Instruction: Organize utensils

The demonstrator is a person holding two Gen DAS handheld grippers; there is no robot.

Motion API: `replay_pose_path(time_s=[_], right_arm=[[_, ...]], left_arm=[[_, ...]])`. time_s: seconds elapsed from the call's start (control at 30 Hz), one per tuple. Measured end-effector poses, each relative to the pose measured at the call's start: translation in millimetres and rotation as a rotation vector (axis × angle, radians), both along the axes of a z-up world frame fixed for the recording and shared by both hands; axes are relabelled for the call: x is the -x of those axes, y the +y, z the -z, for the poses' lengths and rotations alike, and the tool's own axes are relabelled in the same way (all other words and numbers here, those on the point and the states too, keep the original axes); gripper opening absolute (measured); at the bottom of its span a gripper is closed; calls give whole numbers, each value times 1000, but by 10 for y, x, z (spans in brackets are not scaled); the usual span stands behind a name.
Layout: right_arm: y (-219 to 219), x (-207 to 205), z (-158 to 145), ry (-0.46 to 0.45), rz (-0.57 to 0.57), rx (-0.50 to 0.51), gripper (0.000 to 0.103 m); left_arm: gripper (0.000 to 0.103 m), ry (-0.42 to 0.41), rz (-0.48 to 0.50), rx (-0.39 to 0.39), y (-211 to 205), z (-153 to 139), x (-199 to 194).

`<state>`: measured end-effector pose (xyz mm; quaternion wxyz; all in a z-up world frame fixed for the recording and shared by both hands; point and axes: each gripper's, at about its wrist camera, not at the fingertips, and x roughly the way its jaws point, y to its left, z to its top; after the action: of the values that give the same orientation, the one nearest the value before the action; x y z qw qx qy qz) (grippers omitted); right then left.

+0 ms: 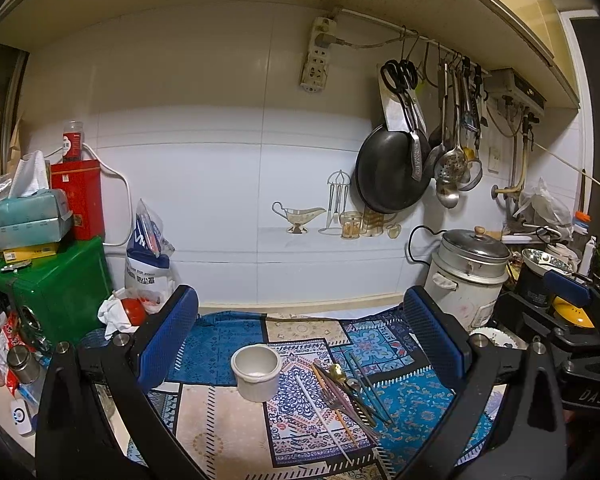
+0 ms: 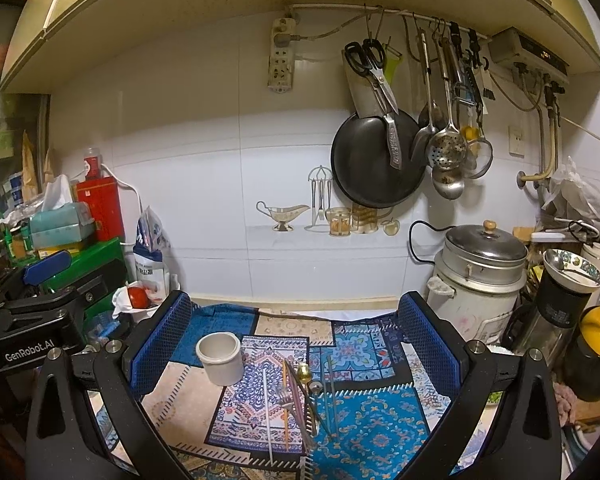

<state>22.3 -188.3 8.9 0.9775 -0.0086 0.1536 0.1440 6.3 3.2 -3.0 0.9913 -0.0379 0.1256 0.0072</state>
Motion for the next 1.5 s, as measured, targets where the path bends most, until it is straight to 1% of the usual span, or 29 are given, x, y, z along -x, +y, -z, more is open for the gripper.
replay_pose_path(time_s=[0.73, 1.2, 1.5], right_arm=[[-51, -41, -10, 4, 12, -3, 103], [-61, -32, -6, 11, 10, -9, 103], [-70, -93, 20, 33, 14, 0, 103]], left_arm=[[103, -1, 8, -4, -14, 28, -75], [103, -4, 10, -1, -7, 33, -48], [103, 20, 3, 5, 4, 57, -117]])
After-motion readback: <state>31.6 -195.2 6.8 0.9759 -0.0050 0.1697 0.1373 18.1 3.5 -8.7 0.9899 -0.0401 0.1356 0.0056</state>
